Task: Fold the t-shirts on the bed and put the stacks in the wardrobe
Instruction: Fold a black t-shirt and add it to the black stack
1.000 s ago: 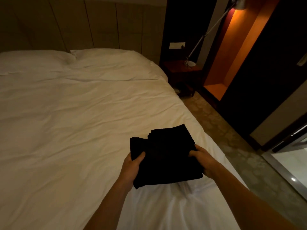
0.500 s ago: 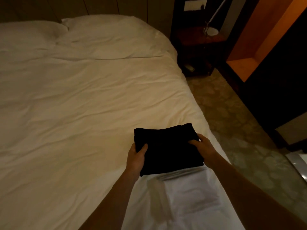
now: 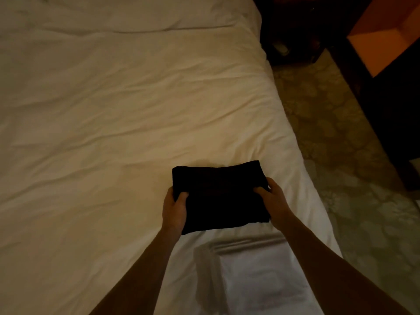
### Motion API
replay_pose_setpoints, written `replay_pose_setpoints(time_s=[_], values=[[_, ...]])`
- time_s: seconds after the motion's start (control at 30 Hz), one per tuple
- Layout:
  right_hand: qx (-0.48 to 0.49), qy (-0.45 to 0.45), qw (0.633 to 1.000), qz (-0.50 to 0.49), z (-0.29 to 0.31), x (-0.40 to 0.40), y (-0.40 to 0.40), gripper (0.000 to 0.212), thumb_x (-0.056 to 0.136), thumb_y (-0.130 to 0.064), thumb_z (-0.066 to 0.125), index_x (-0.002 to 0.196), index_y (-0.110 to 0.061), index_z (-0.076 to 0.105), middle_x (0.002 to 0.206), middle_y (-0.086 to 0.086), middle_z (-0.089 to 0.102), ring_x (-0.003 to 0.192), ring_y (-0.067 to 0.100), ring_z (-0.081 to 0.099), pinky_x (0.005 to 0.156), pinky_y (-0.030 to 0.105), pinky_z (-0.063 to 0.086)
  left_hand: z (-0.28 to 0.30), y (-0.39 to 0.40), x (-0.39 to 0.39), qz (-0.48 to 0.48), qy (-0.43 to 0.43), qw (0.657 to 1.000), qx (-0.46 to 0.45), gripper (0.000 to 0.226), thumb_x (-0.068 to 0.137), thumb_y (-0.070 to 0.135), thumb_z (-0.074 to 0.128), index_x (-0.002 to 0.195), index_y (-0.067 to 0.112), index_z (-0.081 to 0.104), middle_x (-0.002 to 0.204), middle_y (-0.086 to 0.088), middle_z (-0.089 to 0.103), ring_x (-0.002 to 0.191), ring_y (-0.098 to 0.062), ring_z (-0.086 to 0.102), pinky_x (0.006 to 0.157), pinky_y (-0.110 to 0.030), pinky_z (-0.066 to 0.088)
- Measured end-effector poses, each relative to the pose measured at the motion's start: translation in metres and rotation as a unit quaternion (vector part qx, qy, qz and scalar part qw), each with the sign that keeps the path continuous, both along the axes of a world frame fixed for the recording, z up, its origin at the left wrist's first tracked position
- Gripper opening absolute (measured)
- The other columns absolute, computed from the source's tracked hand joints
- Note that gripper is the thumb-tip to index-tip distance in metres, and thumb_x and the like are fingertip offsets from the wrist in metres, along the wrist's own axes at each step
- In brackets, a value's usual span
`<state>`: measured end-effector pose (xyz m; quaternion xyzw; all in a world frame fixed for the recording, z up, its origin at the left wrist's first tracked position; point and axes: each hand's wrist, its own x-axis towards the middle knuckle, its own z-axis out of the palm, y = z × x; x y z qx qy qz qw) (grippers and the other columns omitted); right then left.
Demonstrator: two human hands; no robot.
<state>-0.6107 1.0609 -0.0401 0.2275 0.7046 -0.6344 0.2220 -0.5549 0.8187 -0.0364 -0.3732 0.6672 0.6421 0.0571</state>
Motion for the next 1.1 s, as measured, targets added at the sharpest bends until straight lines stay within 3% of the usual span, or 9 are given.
replay_pose_setpoints(time_s=[0.07, 0.2, 0.3, 0.4, 0.47, 0.53, 0.7, 0.8, 1.1], values=[[-0.004, 0.008, 1.000, -0.001, -0.001, -0.003, 0.001, 0.025, 0.095, -0.013, 0.059, 0.119, -0.018, 0.061, 0.109, 0.003, 0.068, 0.099, 0.020, 0.067, 0.081, 0.034, 0.057, -0.004, -0.001, -0.002, 0.017, 0.011, 1.000, -0.002, 0.026, 0.099, 0.015, 0.055, 0.125, 0.018, 0.059, 0.116, -0.006, 0.066, 0.102, -0.024, 0.065, 0.085, -0.041, 0.053], [0.016, 0.039, 0.999, 0.015, -0.003, -0.006, -0.002, 0.027, 0.096, -0.015, 0.059, 0.122, -0.018, 0.060, 0.107, -0.002, 0.068, 0.097, 0.014, 0.068, 0.079, 0.030, 0.057, -0.008, -0.003, -0.007, 0.011, 0.021, 0.999, -0.032, 0.029, 0.097, 0.023, 0.055, 0.127, 0.023, 0.057, 0.116, 0.000, 0.065, 0.104, -0.022, 0.064, 0.085, -0.041, 0.053], [0.114, 0.064, 0.989, 0.071, -0.013, 0.000, -0.003, 0.032, 0.096, -0.018, 0.058, 0.127, -0.012, 0.056, 0.108, 0.001, 0.065, 0.103, 0.020, 0.064, 0.085, 0.033, 0.054, -0.014, -0.003, -0.002, -0.067, -0.017, 0.993, -0.100, 0.038, 0.102, 0.021, 0.048, 0.140, 0.021, 0.045, 0.123, -0.004, 0.060, 0.103, -0.025, 0.060, 0.080, -0.036, 0.047], [0.187, 0.100, 0.973, 0.087, -0.018, 0.007, -0.004, 0.035, 0.097, -0.019, 0.057, 0.130, -0.009, 0.051, 0.109, 0.003, 0.063, 0.102, 0.023, 0.062, 0.081, 0.031, 0.049, -0.013, -0.002, 0.005, -0.119, -0.018, 0.979, -0.165, 0.052, 0.104, 0.021, 0.043, 0.153, 0.022, 0.026, 0.121, -0.004, 0.059, 0.086, -0.017, 0.057, 0.064, -0.026, 0.043], [0.222, 0.122, 0.961, 0.112, -0.018, 0.009, -0.006, 0.044, 0.098, -0.021, 0.055, 0.139, -0.010, 0.043, 0.116, 0.007, 0.062, 0.100, 0.021, 0.060, 0.081, 0.031, 0.048, -0.013, -0.002, 0.006, -0.119, 0.002, 0.972, -0.201, 0.061, 0.104, 0.023, 0.044, 0.157, 0.024, 0.013, 0.128, -0.006, 0.058, 0.093, -0.021, 0.061, 0.072, -0.026, 0.049], [0.262, 0.143, 0.944, 0.143, -0.019, 0.012, -0.009, 0.053, 0.099, -0.024, 0.053, 0.147, -0.010, 0.033, 0.128, 0.011, 0.058, 0.105, 0.027, 0.061, 0.083, 0.036, 0.051, -0.016, -0.002, 0.009, -0.124, 0.023, 0.960, -0.251, 0.067, 0.103, 0.022, 0.046, 0.158, 0.020, 0.008, 0.145, -0.012, 0.047, 0.121, -0.032, 0.055, 0.094, -0.035, 0.048], [0.469, 0.255, 0.830, 0.161, -0.017, 0.019, -0.020, 0.060, 0.098, -0.035, 0.043, 0.150, -0.010, 0.031, 0.136, 0.024, 0.046, 0.115, 0.040, 0.051, 0.088, 0.050, 0.048, -0.014, 0.005, 0.014, -0.161, 0.080, 0.845, -0.504, 0.061, 0.099, 0.029, 0.044, 0.155, 0.014, 0.026, 0.159, -0.017, 0.024, 0.139, -0.041, 0.031, 0.108, -0.051, 0.033], [0.494, 0.290, 0.794, 0.202, -0.022, 0.013, -0.027, 0.059, 0.099, -0.044, 0.041, 0.151, -0.016, 0.034, 0.149, 0.022, 0.037, 0.131, 0.040, 0.041, 0.099, 0.052, 0.042, -0.019, 0.011, 0.003, -0.226, 0.100, 0.805, -0.539, 0.057, 0.101, 0.040, 0.040, 0.153, 0.017, 0.035, 0.162, -0.016, 0.021, 0.147, -0.039, 0.020, 0.115, -0.050, 0.024], [0.486, 0.212, 0.809, 0.251, -0.063, 0.022, -0.031, 0.069, 0.099, -0.059, 0.017, 0.157, -0.023, 0.015, 0.160, 0.018, 0.019, 0.131, 0.039, 0.043, 0.099, 0.051, 0.047, -0.073, 0.018, 0.014, -0.260, 0.016, 0.846, -0.466, 0.069, 0.100, 0.057, 0.022, 0.159, 0.024, 0.009, 0.165, -0.010, 0.011, 0.141, -0.038, 0.033, 0.100, -0.052, 0.046]])
